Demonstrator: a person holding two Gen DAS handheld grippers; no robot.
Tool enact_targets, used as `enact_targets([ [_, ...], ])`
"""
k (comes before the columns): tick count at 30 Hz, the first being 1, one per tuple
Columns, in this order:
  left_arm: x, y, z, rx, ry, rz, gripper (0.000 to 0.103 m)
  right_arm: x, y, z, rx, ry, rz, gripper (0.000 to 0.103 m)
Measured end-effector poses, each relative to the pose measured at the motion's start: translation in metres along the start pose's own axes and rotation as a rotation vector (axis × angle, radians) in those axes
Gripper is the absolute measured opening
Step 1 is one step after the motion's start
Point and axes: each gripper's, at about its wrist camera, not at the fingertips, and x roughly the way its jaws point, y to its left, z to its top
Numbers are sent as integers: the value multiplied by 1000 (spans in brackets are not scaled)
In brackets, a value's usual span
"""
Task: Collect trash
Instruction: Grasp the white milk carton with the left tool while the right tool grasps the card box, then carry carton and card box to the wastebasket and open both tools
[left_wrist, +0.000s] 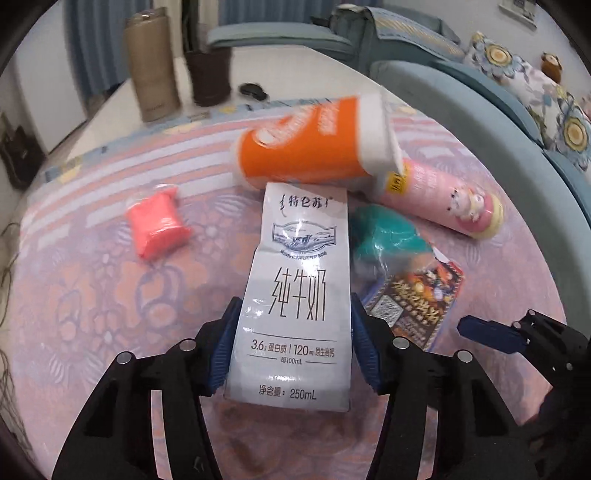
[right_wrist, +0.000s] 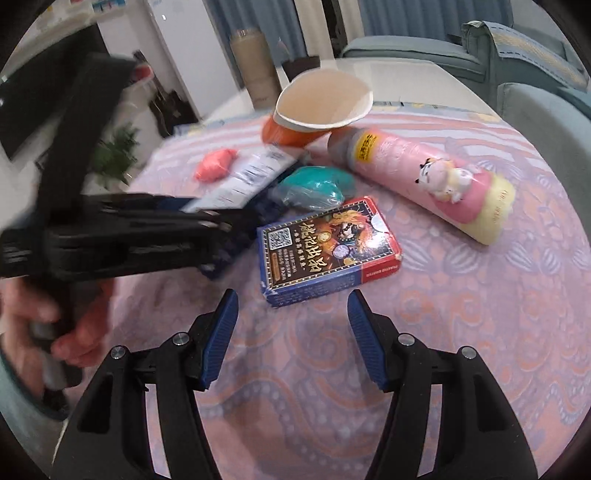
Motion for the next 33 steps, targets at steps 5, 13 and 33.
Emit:
enact_targets([
  [5,-20,20,-32,-102,-69,-42,53,9,-1,-1,24,-11,-147,55],
  [13,-28,33,-61,-207,-197,-81,53,-27,-61,-15,224,-52,-266,45],
  [33,-33,22,-70,-144,-235,-95,53,47,-20,51,261,1,-347,70],
])
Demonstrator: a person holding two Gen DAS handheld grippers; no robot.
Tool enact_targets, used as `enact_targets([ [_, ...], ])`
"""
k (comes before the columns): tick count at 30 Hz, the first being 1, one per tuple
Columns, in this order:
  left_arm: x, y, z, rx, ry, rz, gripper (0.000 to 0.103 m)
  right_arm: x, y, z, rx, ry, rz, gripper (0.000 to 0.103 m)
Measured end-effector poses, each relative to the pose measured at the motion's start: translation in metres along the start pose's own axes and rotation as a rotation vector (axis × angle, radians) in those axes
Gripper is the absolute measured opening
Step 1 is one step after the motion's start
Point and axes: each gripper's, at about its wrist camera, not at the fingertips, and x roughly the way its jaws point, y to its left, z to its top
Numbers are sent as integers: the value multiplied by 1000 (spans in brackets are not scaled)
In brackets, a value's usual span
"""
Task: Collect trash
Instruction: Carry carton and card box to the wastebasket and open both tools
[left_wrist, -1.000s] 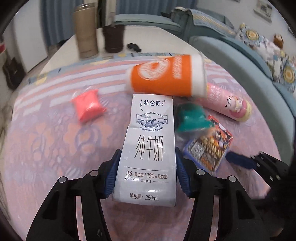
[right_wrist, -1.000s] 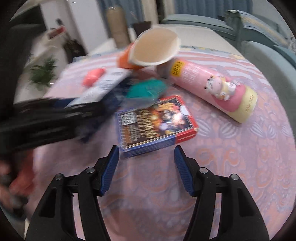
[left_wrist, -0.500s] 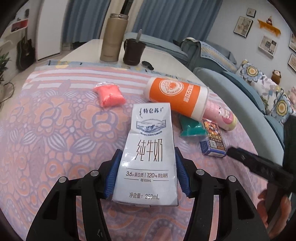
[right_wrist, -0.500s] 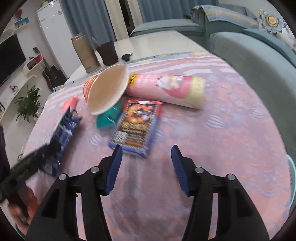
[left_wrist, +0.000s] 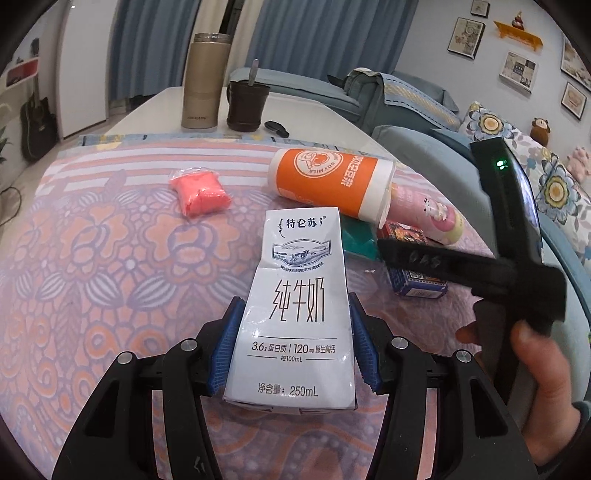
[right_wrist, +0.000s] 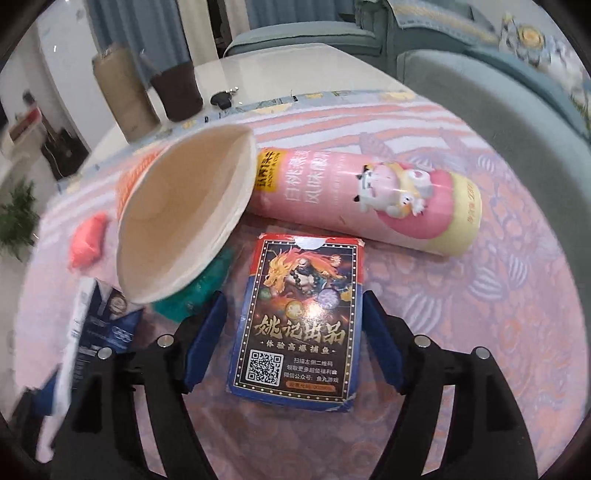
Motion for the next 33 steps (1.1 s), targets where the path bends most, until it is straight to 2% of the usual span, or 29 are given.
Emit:
enact_targets([
  [2,0,-1,0,7,1,7,53,0,4,-4,-47,-1,-31,66],
  [3,1,-2,0,14,1,16,53,-1,4,-5,-60,-3,-35,61],
  [8,-3,-11,-1,52,-15,67,52,-19,-19,-18,-73,23,86,56],
  [13,-26,-26,-9,12,-31,-14,52,-53,-51,-46,-77,28,191,56],
  [18,-52,-69,-4,38,-61,-106,52,-92,-97,-56,-5,-24,248,56],
  [22,-69,-118,7,97,-101,-162,52,-139,-148,-59,75,-135,237,56],
  [28,-87,-209,18,206,-167,-215,52,-193,-241,-85,209,-331,123,56],
  [33,-78,-289,24,307,-137,-291,52,-201,-316,-107,342,-353,50,56],
])
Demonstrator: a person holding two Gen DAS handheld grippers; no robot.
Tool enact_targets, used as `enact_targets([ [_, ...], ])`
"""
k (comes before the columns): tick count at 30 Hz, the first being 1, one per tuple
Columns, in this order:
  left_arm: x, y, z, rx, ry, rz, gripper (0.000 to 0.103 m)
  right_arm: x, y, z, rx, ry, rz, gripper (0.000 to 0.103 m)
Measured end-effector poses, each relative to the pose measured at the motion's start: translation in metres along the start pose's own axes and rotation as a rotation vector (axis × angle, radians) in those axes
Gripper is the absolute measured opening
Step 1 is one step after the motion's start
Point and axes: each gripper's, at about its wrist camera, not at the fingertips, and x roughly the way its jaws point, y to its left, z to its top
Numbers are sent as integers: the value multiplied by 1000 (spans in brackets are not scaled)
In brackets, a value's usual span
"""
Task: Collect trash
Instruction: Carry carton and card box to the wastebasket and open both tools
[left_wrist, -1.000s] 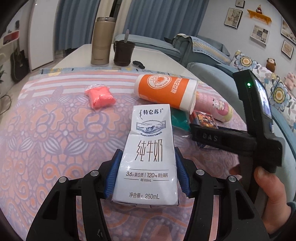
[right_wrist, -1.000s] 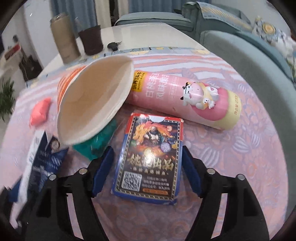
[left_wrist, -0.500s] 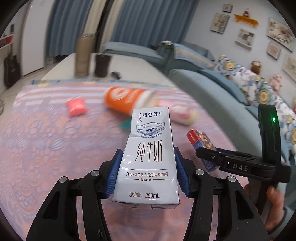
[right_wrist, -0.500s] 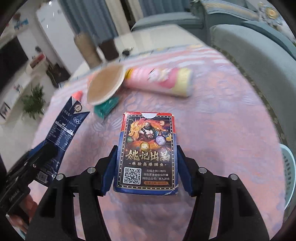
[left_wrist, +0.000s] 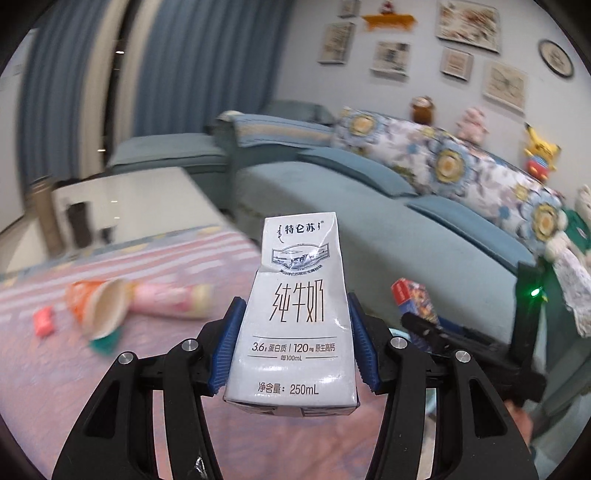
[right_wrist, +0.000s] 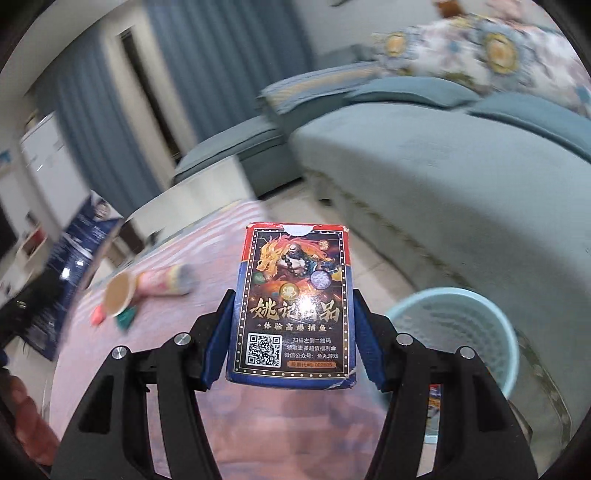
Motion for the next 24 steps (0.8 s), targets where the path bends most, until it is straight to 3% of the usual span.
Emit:
enact_targets([
  [6,61,-67,5,81,83,-90,52,5,-91,-8,169,53,-85,57],
  [11,128,-98,-22,80,233,-157,52,25,-148,-37,302,147,-143,57],
  [14,155,-110,-43,124,295,-135,52,38,-175,-52,361,214,-178,57],
  [16,168,-117,-55,162,330,-120,52,47,-184,-62,371,276,-230,57],
  [19,181,-118,-63,155,380,-132,52,56,-191,-68,393,314,-235,57],
  [24,190,-105,-67,91,408,-133,56,52,-191,-62,384,301,-243,57],
])
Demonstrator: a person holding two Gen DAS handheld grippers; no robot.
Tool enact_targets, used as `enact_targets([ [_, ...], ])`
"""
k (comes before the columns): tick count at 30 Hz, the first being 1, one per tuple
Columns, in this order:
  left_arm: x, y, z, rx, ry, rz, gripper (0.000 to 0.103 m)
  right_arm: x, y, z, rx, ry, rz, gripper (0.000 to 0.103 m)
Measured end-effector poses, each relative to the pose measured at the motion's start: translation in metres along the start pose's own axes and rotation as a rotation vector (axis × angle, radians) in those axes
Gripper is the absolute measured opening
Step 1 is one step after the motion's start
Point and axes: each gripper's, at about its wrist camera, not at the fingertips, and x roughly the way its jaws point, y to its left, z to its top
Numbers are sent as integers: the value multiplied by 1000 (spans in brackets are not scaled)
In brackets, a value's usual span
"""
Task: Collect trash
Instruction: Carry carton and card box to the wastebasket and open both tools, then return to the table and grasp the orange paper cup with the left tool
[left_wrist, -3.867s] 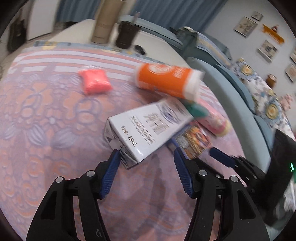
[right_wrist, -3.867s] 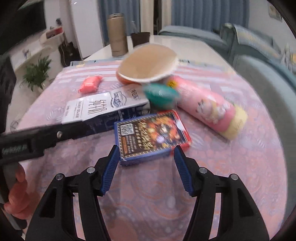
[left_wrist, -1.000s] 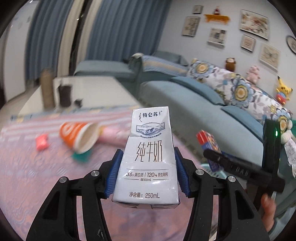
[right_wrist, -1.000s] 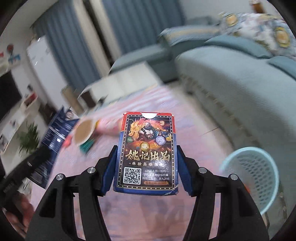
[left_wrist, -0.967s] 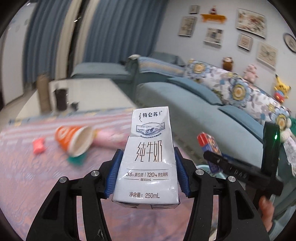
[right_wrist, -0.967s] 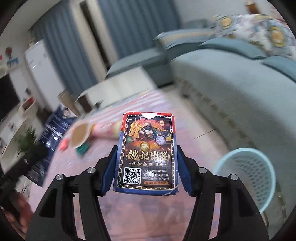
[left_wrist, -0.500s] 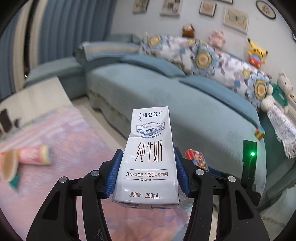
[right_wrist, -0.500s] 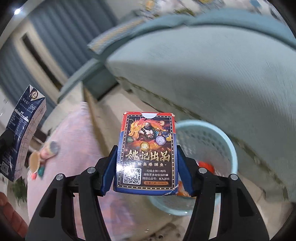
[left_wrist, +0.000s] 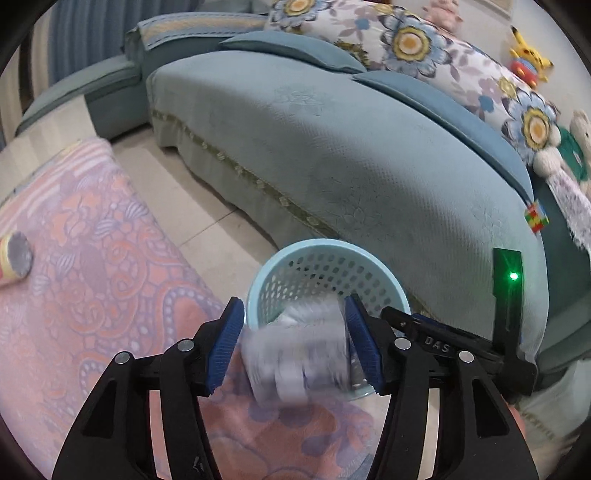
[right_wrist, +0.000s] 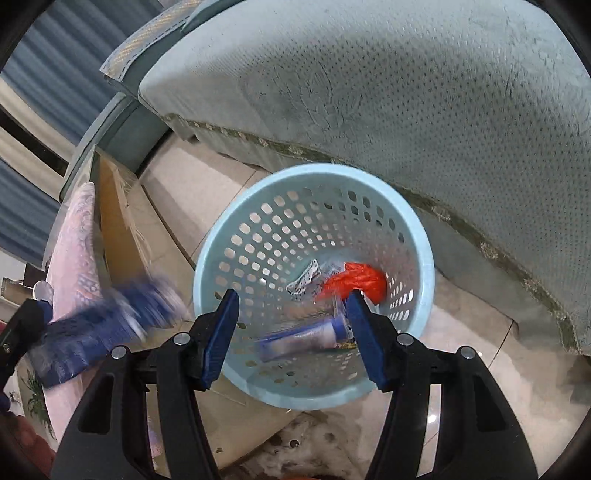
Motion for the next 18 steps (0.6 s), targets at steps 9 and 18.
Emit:
enact_targets([
  [9,-15,18,-2,-19,-17,19,56,-5,9,1,-16,-14,19,54],
  [18,-64,45,1,-78,-102,37,57,-36,59,-6,-132,-117,205,52],
])
